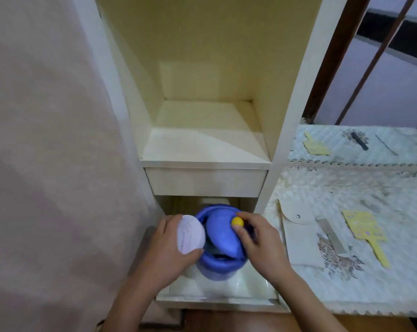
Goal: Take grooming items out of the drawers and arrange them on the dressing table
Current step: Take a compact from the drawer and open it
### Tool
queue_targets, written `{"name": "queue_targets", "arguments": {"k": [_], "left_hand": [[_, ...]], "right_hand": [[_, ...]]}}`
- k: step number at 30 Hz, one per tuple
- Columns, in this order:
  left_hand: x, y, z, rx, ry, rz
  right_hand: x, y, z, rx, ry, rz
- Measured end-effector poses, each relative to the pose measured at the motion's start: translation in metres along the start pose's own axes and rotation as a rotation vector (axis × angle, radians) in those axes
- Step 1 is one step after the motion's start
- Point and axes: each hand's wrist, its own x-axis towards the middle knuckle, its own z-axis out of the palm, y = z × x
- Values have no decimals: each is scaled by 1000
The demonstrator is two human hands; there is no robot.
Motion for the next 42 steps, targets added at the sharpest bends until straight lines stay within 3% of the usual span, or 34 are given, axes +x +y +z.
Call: {"name": "queue_targets", "arguments": {"k": [5,8,14,19,23,26,29,33,42], "left_hand": [[-7,-34,12,-32,82,-140],[-8,-47,20,74,102,-113],[-16,-37,17,16,165,-88],[-12,-32,11,6,121,-60],[-17,-19,8,-8,171,23],[-21,-1,9,29,233,221],[-18,18,22,22,115,379],[-21,45,45,-107,-23,503],[-42,101,91,-405,-351,447]], "right_hand": [[5,-2,23,-213,-99,-128],[4,-2,26,-286,-95,-122],[2,-3,26,-455,-116,-146],[2,-2,24,-351,-153,-110],[-6,-10,18,-204,-68,-91],[-20,-26,9,-12,-2,-33],[-34,-38,0,224,6,119],[-56,-28,-24,349,122,325],[-121,-2,-85,520,267,620]]}}
